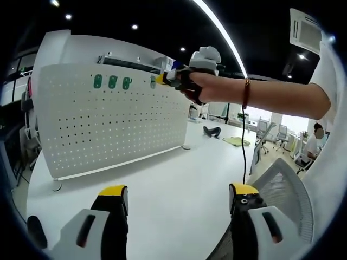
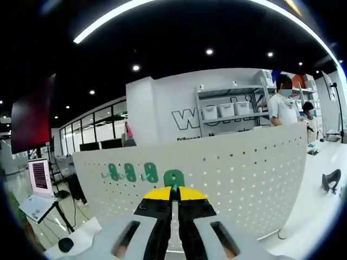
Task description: Insert the hook assembly into the mounting plate slot until the hook locks in place.
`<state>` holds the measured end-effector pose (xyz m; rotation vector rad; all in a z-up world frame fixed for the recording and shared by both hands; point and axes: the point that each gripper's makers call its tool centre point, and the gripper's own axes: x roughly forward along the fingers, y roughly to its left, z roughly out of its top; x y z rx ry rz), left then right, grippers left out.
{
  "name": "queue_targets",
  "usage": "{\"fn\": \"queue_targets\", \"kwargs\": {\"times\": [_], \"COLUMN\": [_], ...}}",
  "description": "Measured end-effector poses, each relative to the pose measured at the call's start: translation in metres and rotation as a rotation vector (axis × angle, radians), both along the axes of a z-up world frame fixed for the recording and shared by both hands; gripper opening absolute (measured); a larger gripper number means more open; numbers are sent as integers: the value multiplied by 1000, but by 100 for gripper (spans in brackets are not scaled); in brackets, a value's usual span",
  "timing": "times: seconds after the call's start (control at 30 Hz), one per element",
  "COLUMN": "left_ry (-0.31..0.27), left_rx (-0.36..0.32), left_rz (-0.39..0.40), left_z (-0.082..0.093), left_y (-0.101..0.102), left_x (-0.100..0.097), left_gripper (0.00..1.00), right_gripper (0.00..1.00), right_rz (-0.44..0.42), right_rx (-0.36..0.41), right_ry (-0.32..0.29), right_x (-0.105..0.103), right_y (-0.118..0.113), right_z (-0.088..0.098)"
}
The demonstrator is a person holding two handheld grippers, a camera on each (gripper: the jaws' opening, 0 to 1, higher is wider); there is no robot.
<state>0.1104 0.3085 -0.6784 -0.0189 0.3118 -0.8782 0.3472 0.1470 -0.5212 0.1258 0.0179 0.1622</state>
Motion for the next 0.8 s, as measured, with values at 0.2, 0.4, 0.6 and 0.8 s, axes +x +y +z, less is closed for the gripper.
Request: {"fn": "queue_targets", "kwargs": {"times": [0.2,0.4,0.6,0.8], "left_ry": [1,3,8,20], "left_rx": [-9,-2,-4,-8], "left_rz": [4,2,4,4], "left_z": [1,0,-2,-6], "left_y": [4,5,7,10], "left_x": [3,5,7,9], "left_gripper": [78,78,78,78], "right_gripper": [1,1,1,1], "right_rz": [1,-3,-13,-29], "right_rx": [-7,-3,-21,-6], "right_ry": [-6,-7,-2,8], "right_x": [6,14,21,28], "right_y": [2,5,6,4], "right_z": [5,7,5,2]}}
